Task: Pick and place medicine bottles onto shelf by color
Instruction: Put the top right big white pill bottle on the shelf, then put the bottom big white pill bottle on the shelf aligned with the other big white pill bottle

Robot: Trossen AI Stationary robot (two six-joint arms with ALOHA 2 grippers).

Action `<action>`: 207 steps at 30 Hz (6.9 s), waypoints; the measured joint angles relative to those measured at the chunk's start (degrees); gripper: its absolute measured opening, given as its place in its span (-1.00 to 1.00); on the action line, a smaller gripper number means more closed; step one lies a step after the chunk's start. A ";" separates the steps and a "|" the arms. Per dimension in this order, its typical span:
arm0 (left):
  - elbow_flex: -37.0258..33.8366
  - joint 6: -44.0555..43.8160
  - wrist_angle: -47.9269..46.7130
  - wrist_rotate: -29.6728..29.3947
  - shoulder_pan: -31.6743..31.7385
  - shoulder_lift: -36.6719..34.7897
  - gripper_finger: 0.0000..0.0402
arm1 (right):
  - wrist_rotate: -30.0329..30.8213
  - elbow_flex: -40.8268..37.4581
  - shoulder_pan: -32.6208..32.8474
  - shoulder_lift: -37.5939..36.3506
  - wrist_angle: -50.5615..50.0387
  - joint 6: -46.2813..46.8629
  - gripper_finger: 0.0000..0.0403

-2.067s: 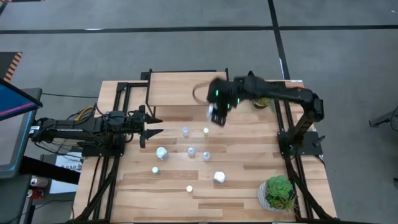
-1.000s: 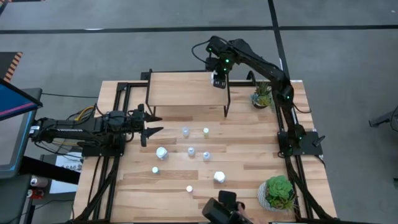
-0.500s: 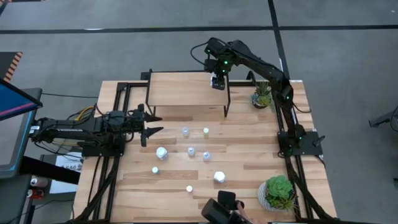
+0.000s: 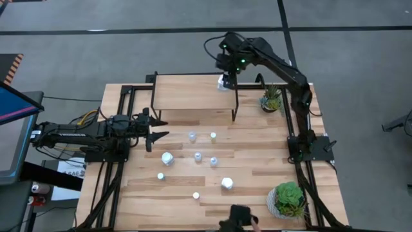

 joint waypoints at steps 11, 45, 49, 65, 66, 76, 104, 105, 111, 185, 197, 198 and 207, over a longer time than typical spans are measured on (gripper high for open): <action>0.00 0.45 0.02 0.02 0.00 0.00 -0.02 | -0.44 -0.19 5.52 -13.43 -9.45 16.75 0.23; -0.04 5.57 0.59 0.17 -0.01 -0.02 -0.02 | 5.71 -68.63 70.06 -33.03 34.74 72.60 0.24; -0.04 5.58 0.45 0.17 0.00 -0.02 -0.02 | 4.81 -68.63 70.23 -26.63 37.87 71.67 0.24; -0.04 9.63 0.19 2.06 -0.01 -0.01 -0.02 | -4.10 -68.43 59.55 -22.09 38.59 80.70 0.24; -0.04 9.43 0.26 2.38 -0.01 -0.02 -0.02 | -4.32 -68.43 59.06 -22.29 38.55 81.18 0.24; -0.04 7.00 0.10 4.13 -0.02 -0.01 -0.02 | -6.10 -68.43 59.39 -22.36 48.13 80.82 0.24; -0.04 7.52 0.04 4.07 -0.01 -0.01 -0.02 | 3.26 -68.46 59.04 -21.95 45.61 73.63 0.24; -0.04 7.52 0.04 4.07 -0.02 -0.01 -0.02 | 3.13 -68.46 58.74 -21.95 45.90 73.64 0.24; -0.04 7.52 0.04 4.03 -0.01 -0.01 -0.02 | 1.52 -68.46 57.24 -22.12 50.67 76.67 0.23; 0.02 12.68 -0.04 3.37 0.00 -0.02 -0.02 | 17.01 -36.93 67.39 -5.92 13.39 92.38 0.35; 0.02 12.83 0.03 3.21 -0.01 -0.02 -0.02 | 17.59 -43.80 67.77 -5.92 15.31 87.80 0.35; 0.02 12.81 0.03 3.22 -0.01 -0.01 -0.02 | 16.82 -44.26 67.69 -5.93 15.94 86.39 0.35; 0.02 12.78 0.04 3.21 -0.02 0.00 -0.02 | 10.92 -48.73 65.47 -5.95 21.79 80.47 0.35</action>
